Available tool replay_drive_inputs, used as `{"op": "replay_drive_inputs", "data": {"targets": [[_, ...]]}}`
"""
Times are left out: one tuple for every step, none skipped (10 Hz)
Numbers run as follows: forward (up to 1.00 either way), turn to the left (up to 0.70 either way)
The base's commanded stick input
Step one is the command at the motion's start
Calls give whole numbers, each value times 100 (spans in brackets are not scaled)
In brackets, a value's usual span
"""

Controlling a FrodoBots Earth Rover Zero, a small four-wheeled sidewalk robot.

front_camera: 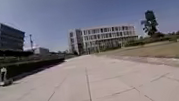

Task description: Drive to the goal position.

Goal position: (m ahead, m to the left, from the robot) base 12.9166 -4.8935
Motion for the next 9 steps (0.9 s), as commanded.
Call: {"op": "replay_drive_inputs", "data": {"targets": [[70,1],[70,1],[70,1],[70,1],[70,1],[70,1],[70,1],[70,1],[70,1]]}}
